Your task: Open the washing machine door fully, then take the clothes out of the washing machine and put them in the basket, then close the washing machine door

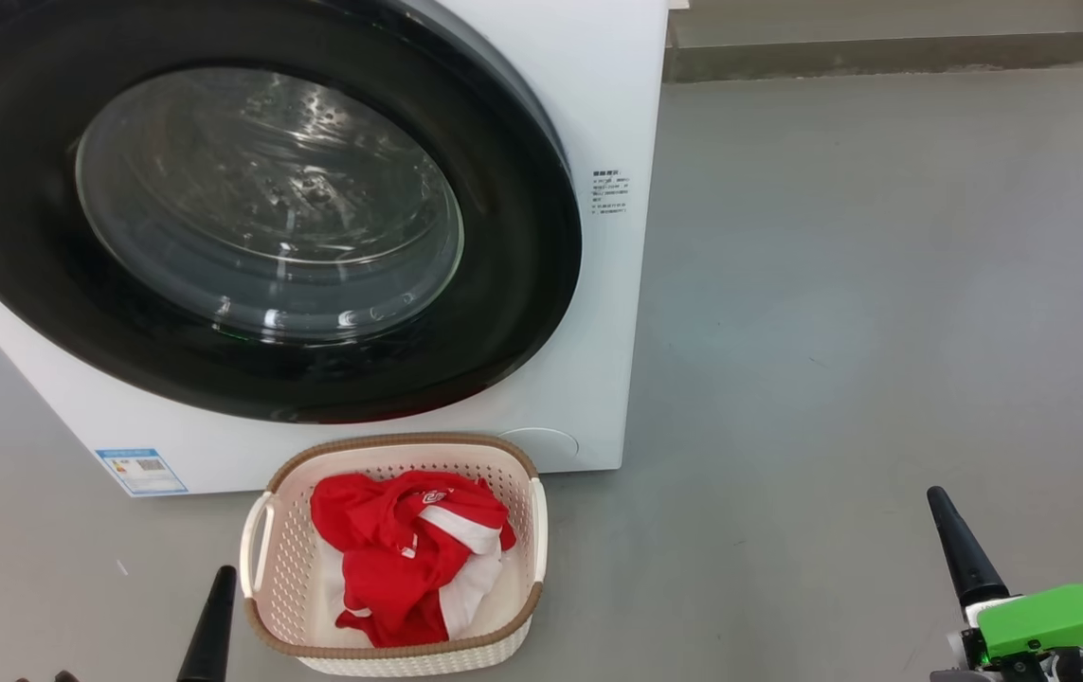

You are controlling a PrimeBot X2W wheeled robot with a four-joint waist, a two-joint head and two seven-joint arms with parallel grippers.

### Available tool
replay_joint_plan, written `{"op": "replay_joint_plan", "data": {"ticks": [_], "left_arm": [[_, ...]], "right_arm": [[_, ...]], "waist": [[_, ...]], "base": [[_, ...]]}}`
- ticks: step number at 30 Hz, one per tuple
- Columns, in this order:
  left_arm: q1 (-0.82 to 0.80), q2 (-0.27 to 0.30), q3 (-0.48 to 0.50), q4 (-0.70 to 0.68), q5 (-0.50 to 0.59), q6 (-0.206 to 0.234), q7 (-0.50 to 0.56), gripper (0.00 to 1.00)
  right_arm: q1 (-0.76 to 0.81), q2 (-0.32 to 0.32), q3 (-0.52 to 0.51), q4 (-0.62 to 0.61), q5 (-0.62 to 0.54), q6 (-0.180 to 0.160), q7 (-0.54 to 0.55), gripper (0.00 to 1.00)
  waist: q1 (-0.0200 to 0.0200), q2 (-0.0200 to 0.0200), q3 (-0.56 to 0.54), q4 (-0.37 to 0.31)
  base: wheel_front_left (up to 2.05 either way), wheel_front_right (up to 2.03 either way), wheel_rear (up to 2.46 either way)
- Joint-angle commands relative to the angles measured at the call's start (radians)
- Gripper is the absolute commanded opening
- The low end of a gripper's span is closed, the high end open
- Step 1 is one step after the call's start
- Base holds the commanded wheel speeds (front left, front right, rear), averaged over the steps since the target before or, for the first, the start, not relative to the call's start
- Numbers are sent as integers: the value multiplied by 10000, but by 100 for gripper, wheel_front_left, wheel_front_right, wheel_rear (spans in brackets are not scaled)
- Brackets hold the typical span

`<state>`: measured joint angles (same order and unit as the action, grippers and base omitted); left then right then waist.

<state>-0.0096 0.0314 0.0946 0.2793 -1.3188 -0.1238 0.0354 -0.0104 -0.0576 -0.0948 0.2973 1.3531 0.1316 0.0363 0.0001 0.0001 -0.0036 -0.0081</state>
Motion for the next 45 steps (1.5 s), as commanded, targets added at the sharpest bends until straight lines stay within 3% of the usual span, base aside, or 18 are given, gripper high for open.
{"op": "replay_joint_plan", "data": {"ticks": [1,25,45], "left_arm": [[-465,165,214,-279,-260,-56,100,0],[-984,189,195,-343,-2896,-69,781,0],[-983,189,194,-344,-2897,-69,780,0]], "right_arm": [[-535,-80,59,-316,254,-7,68,0],[-976,71,-197,-526,2549,-9,774,0],[-976,72,-198,-525,2548,-9,775,0]], "waist": [[0,-1,3,4],[-1,-1,66,81],[-1,-1,66,81]], "base": [[0,0,0],[0,0,0],[0,0,0]]}}
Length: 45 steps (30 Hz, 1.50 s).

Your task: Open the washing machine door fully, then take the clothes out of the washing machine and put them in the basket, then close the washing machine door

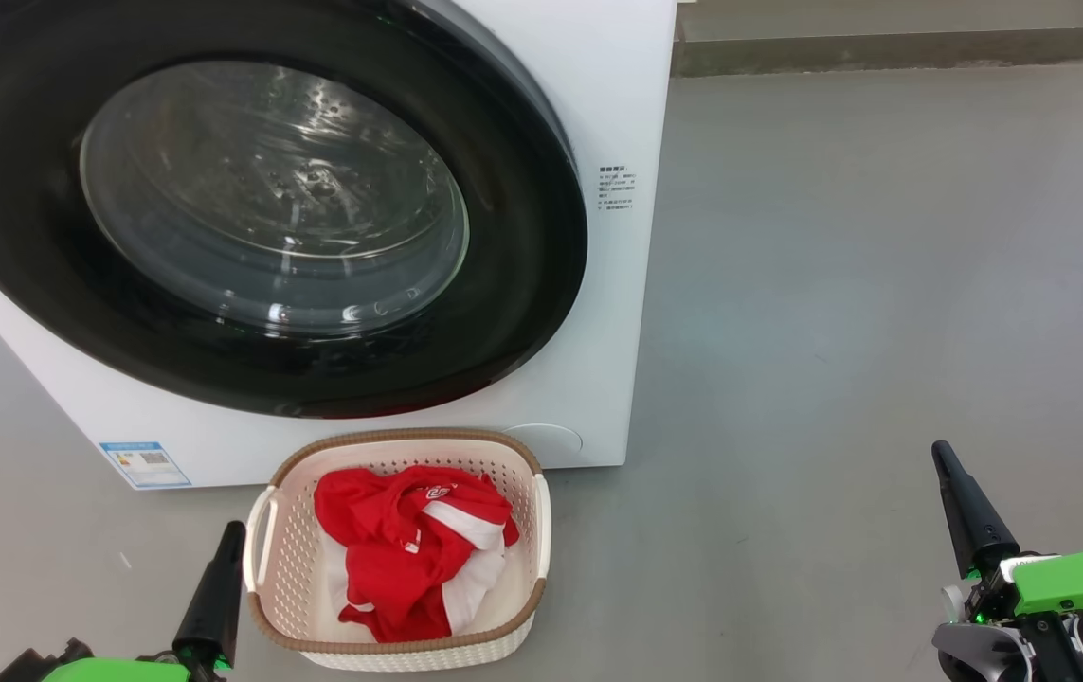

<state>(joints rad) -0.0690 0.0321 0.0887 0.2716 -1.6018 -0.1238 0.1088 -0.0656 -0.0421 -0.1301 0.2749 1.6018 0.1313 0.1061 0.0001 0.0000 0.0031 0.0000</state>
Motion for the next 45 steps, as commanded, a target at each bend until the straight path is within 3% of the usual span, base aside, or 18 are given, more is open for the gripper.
{"op": "replay_joint_plan", "data": {"ticks": [1,45], "left_arm": [[-390,181,253,-267,-67,-69,46,0],[-390,181,251,-267,-68,-69,44,0]], "right_arm": [[-424,-84,155,-301,61,-6,77,0],[-424,-82,153,-301,59,-6,79,0]], "waist": [[-1,0,0,0],[-1,0,0,0]], "base": [[0,0,0],[0,0,0]]}}
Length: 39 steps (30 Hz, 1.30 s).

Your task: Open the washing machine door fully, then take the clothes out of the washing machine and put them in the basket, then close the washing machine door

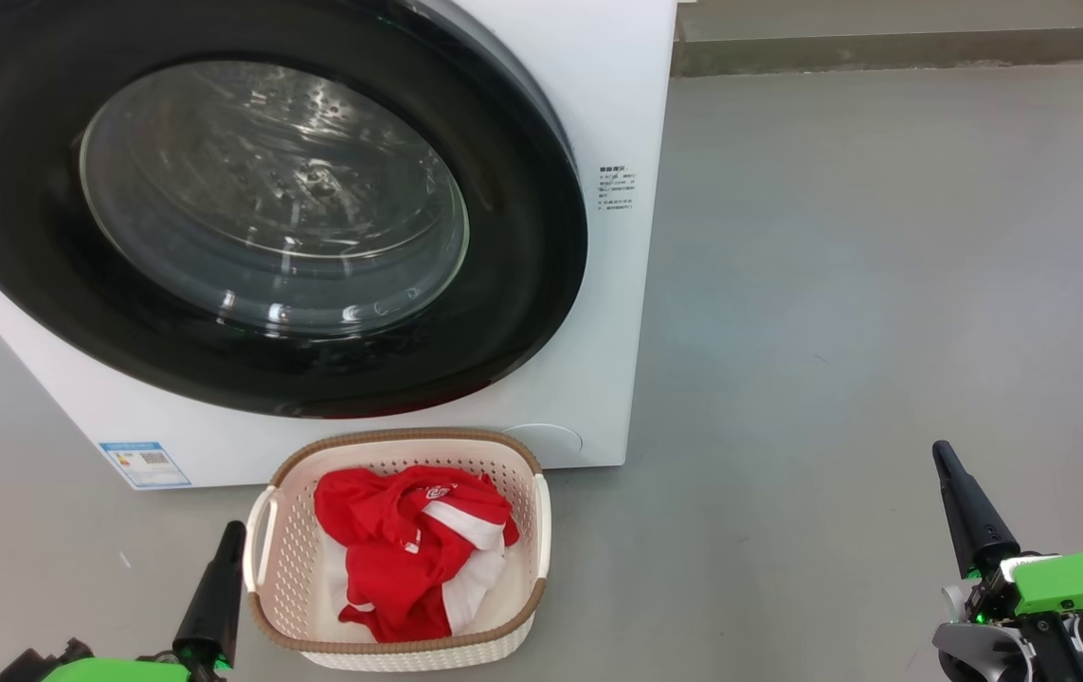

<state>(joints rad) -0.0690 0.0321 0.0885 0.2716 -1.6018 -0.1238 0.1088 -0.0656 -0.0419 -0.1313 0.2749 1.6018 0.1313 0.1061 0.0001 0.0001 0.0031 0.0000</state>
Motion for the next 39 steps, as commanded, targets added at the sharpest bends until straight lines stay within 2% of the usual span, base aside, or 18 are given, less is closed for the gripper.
{"op": "replay_joint_plan", "data": {"ticks": [1,39], "left_arm": [[-390,181,253,-267,-68,-69,44,0],[-390,181,252,-267,-69,-69,43,0]], "right_arm": [[-424,-84,164,-301,59,-6,79,0],[-424,-84,163,-301,59,-6,80,0]], "waist": [[0,-1,0,0],[-1,-1,0,0]], "base": [[0,0,0],[0,0,0]]}}
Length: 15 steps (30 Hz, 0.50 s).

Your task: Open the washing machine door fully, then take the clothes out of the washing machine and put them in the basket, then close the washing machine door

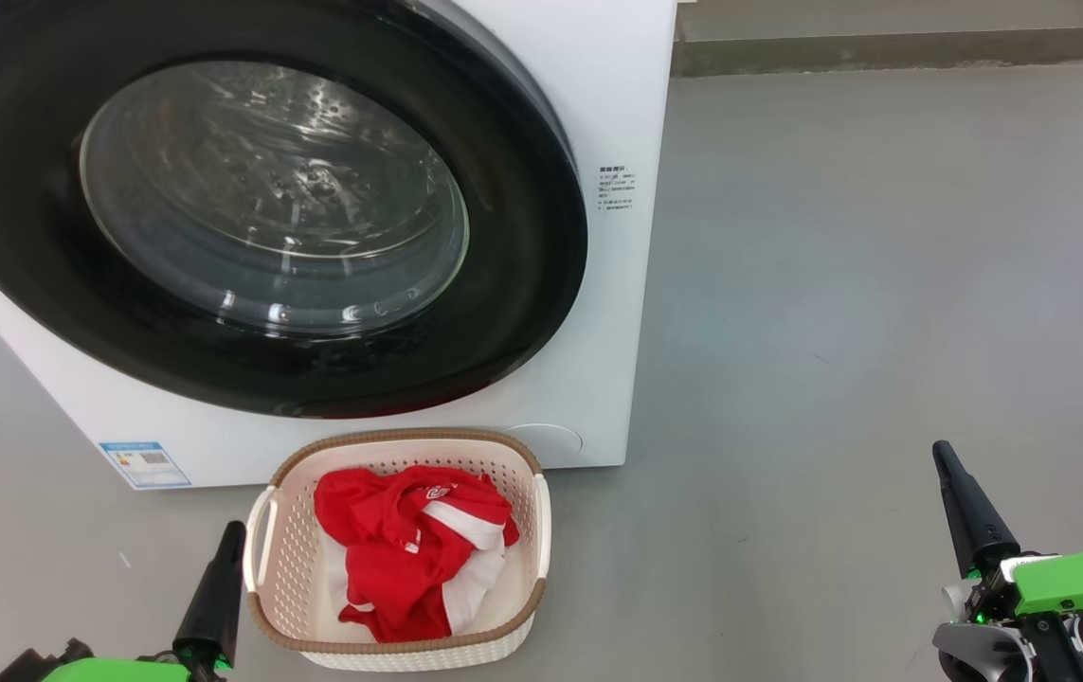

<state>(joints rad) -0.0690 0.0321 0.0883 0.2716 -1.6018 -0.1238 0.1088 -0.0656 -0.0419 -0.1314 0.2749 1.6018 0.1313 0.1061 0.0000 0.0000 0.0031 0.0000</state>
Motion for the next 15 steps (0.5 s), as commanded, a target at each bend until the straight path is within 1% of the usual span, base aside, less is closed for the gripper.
{"op": "replay_joint_plan", "data": {"ticks": [1,15], "left_arm": [[-390,181,254,-267,-69,-69,43,0],[-390,181,254,-267,-69,-69,43,0]], "right_arm": [[-424,-84,165,-301,59,-6,80,0],[-424,-84,166,-301,59,-6,79,0]], "waist": [[0,0,0,0],[0,0,0,0]], "base": [[0,0,0],[0,0,0]]}}
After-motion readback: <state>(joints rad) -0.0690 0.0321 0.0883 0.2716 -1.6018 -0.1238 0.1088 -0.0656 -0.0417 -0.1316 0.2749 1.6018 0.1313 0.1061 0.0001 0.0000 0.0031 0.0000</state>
